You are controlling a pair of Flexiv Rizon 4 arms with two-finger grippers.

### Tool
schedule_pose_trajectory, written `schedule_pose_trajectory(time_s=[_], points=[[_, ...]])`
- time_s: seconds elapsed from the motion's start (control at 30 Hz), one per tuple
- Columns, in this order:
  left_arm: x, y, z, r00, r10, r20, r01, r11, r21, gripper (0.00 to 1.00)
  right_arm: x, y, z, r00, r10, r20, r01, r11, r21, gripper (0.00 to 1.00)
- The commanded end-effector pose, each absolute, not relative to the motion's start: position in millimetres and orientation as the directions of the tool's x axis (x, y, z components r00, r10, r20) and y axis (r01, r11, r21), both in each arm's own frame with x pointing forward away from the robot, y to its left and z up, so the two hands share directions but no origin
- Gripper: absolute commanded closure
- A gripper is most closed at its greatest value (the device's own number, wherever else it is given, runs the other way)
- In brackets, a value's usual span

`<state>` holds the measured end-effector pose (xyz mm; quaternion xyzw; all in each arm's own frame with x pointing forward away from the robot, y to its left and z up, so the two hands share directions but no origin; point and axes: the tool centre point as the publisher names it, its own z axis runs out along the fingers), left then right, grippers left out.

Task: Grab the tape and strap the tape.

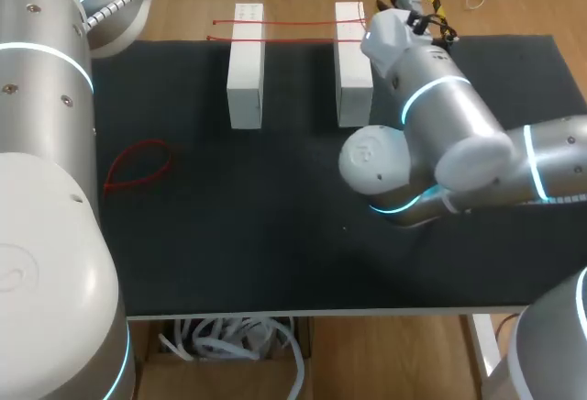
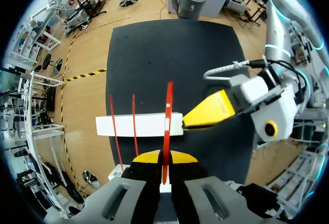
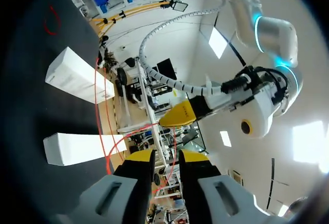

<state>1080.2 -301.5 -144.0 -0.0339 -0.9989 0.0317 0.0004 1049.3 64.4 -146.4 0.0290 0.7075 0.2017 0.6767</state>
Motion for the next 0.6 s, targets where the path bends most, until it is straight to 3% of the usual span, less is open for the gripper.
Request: schedule_pose_trajectory(time_s=[0.03, 0.37, 0.6], points=[[1080.5, -301.5, -143.3, -0.998, 0.068, 0.0, 0.068, 0.996, -0.061, 1.0, 1038.5, 41.3, -143.0, -0.218, 0.283, -0.934, -0.295, 0.893, 0.34, 0.8], [1080.5, -301.5, -143.3, -0.998, 0.068, 0.0, 0.068, 0.996, -0.061, 1.0, 1015.0, -3.6, -172.5, -0.372, 0.286, -0.883, -0.273, 0.876, 0.399, 0.82], [1080.5, -301.5, -143.3, -0.998, 0.068, 0.0, 0.068, 0.996, -0.061, 1.0, 1039.5, -23.2, -179.9, -0.58, 0.514, -0.632, -0.203, 0.66, 0.723, 0.82]])
